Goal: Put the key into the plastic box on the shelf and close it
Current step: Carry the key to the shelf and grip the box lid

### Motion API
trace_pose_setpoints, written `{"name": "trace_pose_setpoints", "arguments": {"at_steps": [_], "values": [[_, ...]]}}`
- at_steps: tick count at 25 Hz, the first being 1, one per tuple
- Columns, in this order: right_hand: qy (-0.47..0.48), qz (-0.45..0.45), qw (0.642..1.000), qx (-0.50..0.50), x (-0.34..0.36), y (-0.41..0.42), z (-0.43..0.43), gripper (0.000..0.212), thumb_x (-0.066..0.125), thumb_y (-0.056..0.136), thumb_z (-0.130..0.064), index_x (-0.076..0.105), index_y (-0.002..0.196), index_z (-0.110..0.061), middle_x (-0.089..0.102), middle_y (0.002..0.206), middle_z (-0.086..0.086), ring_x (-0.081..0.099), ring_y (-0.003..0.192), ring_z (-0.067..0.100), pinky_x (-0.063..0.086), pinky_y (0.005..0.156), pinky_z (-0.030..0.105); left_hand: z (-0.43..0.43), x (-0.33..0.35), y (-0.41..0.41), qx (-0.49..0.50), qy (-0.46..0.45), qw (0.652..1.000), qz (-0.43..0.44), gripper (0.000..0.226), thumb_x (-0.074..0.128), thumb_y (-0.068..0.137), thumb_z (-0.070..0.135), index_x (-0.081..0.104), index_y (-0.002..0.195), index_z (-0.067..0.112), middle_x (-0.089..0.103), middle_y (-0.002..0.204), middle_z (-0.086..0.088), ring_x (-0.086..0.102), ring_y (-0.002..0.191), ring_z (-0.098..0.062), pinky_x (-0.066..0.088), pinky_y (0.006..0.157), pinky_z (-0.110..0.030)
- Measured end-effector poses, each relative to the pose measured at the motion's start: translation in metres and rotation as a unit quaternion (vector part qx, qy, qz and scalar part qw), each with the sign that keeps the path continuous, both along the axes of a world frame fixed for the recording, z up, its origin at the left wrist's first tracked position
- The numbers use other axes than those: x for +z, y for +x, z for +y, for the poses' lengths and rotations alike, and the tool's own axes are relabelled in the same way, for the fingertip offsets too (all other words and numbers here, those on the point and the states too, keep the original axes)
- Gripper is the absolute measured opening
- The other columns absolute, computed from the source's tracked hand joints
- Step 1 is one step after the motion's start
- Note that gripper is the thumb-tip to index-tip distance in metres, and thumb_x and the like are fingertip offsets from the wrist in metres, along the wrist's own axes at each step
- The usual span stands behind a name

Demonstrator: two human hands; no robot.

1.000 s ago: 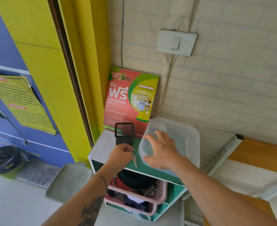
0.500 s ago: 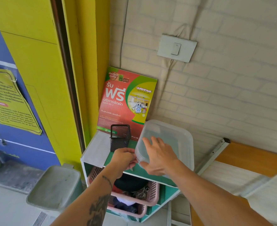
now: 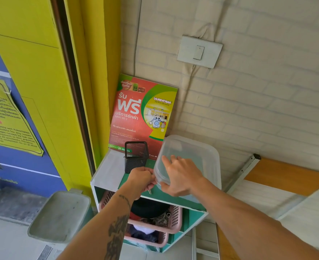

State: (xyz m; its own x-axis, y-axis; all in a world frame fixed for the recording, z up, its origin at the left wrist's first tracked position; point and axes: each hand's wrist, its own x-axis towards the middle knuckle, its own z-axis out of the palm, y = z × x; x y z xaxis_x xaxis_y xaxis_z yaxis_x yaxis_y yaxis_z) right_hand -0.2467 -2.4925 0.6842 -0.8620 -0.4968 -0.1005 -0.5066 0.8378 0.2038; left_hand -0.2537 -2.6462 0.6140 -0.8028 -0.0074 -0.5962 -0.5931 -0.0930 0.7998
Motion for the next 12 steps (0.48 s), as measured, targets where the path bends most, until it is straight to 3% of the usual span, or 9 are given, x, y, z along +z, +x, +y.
{"name": "trace_pose_setpoints", "arguments": {"at_steps": [5,9,12], "values": [[-0.074,-0.016,0.997,-0.027,0.013,-0.002,0.012,0.082,0.048,0.079,-0.06,0.037,0.144,-0.013,0.062,0.124,0.013,0.062,0.108,0.035,0.054,0.087,0.046,-0.001,0.003,0.001,-0.002,0.002,1.0,-0.003,0.017,0.056,0.086,-0.013,0.065,0.089,0.001,0.064,0.062,-0.012,0.057,0.058,-0.019,0.052,0.062,-0.031],[-0.125,-0.021,0.991,-0.036,0.012,0.012,0.016,0.058,0.053,0.083,-0.05,0.05,0.126,-0.012,0.061,0.123,0.008,0.058,0.11,0.03,0.054,0.088,0.046,0.0,0.005,0.003,-0.002,0.006,1.0,-0.003,0.016,0.057,0.087,-0.012,0.066,0.094,-0.001,0.066,0.061,-0.012,0.058,0.056,-0.018,0.052,0.063,-0.031],[-0.135,0.014,0.99,-0.024,0.019,0.012,0.017,0.045,0.053,0.085,-0.047,0.056,0.112,-0.011,0.059,0.112,0.004,0.057,0.101,0.025,0.055,0.08,0.044,0.001,0.006,0.004,-0.003,0.003,1.0,-0.001,0.016,0.057,0.088,-0.012,0.066,0.095,0.0,0.067,0.066,-0.013,0.06,0.059,-0.018,0.053,0.063,-0.03]]}}
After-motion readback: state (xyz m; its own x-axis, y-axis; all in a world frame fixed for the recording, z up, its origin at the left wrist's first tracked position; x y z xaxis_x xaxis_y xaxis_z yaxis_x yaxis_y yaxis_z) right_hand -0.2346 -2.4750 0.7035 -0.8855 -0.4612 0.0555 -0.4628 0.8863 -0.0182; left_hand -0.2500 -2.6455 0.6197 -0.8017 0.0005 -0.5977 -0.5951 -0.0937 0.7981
